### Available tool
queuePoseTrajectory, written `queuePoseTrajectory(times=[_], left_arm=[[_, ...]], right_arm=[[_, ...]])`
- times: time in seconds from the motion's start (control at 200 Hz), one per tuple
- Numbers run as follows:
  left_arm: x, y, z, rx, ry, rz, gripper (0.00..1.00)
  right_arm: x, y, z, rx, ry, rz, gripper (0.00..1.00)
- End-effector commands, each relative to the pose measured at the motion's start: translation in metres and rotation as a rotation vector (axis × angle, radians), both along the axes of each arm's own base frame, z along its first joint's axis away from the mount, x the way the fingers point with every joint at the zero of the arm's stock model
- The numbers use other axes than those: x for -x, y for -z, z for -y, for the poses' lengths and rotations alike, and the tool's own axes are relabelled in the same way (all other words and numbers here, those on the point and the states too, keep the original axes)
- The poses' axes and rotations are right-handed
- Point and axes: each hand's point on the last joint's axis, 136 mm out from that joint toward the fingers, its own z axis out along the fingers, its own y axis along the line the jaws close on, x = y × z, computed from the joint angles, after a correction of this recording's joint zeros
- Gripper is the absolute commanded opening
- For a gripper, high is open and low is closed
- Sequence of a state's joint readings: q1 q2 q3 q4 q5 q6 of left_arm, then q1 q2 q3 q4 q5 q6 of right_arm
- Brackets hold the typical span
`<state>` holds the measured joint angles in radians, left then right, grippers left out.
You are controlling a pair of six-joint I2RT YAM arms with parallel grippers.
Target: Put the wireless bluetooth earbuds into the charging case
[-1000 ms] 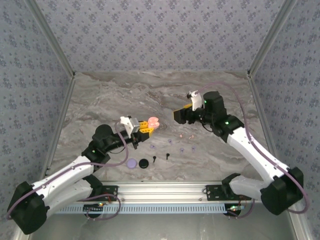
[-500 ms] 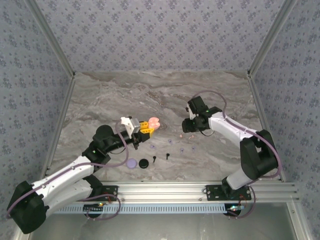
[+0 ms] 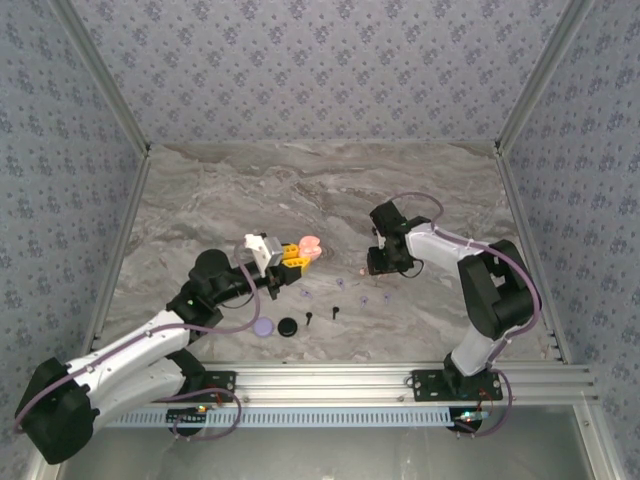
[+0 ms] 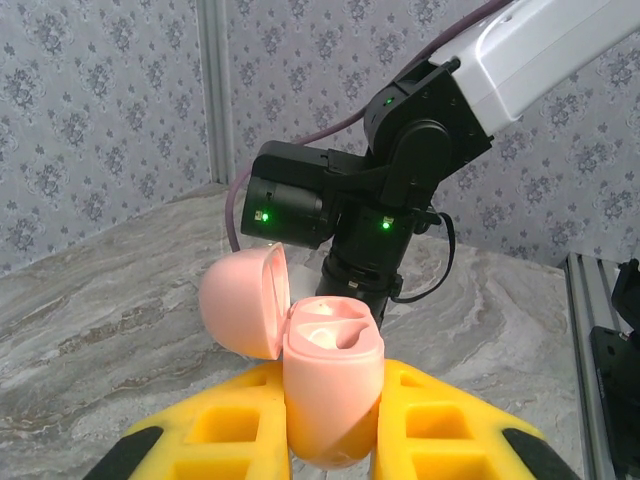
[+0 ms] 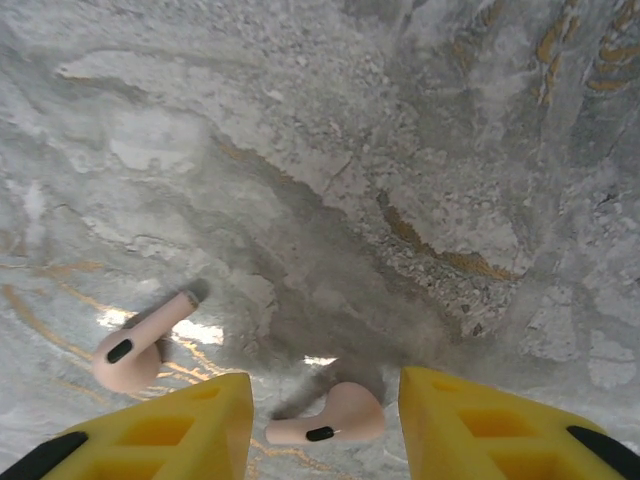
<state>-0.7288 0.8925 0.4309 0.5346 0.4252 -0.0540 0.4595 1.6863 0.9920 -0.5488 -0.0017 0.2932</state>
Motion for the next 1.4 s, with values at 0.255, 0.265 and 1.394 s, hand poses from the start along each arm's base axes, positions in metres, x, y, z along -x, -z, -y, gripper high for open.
queuePoseTrajectory(times=[0.255, 0.265, 1.394], left_arm=[[-0.001, -0.012, 0.008, 0.021, 0.016, 0.011, 0.0], [0.0, -0.013, 0.008, 0.022, 0.017, 0.012, 0.0], [-0.005, -0.031, 0.032, 0.107, 0.025, 0.013, 0.0]], right_arm=[[0.012, 0.015, 0.013, 0.06, 0.033, -0.046, 0.34], [0.013, 0.015, 0.013, 0.061, 0.034, -0.047, 0.34], [0.046, -0.275, -0.064, -0.71, -0.12, 0.762, 0.19]])
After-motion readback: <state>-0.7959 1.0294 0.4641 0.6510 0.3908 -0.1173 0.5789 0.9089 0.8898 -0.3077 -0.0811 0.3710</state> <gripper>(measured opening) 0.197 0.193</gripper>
